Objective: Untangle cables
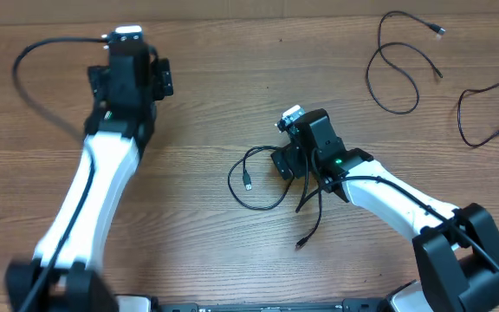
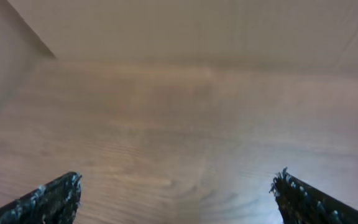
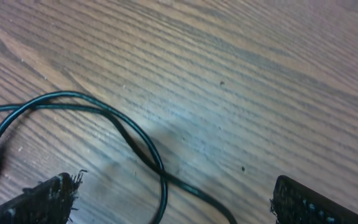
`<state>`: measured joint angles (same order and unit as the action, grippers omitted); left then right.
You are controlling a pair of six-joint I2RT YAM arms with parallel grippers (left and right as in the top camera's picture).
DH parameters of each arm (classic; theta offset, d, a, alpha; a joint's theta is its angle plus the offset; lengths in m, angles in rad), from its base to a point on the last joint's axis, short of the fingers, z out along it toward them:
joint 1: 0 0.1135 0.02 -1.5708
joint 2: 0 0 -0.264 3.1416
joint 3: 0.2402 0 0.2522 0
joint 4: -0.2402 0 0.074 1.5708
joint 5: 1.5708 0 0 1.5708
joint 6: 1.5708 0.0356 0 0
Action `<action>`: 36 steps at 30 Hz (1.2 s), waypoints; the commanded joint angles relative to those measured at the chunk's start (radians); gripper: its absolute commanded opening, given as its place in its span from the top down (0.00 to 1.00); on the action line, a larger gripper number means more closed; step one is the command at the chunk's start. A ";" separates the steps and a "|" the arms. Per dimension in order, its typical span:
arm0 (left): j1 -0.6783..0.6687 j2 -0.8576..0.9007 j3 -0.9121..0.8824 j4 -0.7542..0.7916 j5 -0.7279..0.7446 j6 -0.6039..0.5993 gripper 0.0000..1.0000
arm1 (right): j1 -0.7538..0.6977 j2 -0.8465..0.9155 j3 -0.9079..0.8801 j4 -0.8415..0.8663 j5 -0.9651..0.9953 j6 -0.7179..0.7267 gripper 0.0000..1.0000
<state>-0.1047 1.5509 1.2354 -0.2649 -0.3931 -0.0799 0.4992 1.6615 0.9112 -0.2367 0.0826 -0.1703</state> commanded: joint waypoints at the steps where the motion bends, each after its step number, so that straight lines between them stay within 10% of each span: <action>1: 0.007 -0.163 -0.042 0.038 0.002 -0.026 0.00 | 0.005 0.076 0.025 0.027 0.006 -0.048 0.00; 14: 0.006 -0.231 -0.042 0.063 0.002 -0.025 0.00 | 0.005 0.229 0.070 0.053 0.003 -0.071 0.22; 20: 0.005 -0.231 -0.042 0.066 0.002 -0.025 0.00 | 0.004 0.270 0.070 -0.100 0.006 -0.066 0.57; 23: 0.005 -0.234 -0.042 0.070 0.002 -0.025 0.00 | -0.009 0.271 0.070 -0.161 0.006 0.014 0.94; 36: 0.006 -0.386 -0.042 0.067 0.002 -0.025 0.00 | -0.384 0.265 0.171 -0.455 0.141 0.421 0.96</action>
<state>-0.1036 1.2324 1.1950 -0.2008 -0.3935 -0.0982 0.2699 1.8668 1.0885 -0.6022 0.0826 0.1139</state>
